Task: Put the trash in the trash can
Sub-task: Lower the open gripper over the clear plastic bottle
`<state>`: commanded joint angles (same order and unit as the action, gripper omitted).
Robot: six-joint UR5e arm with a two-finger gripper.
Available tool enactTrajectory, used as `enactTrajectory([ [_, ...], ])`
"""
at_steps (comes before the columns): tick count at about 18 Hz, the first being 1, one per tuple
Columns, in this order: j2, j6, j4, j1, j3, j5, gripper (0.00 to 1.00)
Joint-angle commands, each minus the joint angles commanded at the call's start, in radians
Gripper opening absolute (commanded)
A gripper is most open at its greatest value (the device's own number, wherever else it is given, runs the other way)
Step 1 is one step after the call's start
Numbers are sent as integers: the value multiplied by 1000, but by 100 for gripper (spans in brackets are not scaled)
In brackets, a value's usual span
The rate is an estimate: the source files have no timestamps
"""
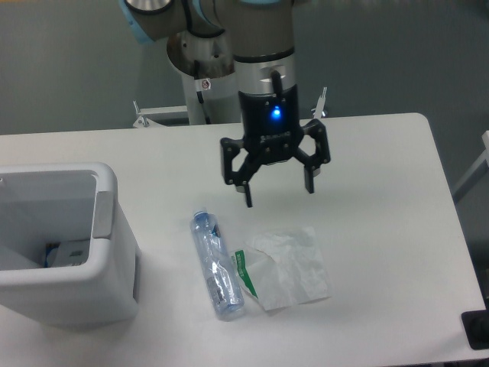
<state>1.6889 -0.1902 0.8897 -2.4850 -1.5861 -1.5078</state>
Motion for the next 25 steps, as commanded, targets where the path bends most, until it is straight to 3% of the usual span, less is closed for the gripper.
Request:
enactTrajectory([
  [5,26,-29,-6,5,-15,-54,100],
  [15,143,-12,-15,11,-15,-58,100],
  [25,285,54,-12,136,2,-42,100],
])
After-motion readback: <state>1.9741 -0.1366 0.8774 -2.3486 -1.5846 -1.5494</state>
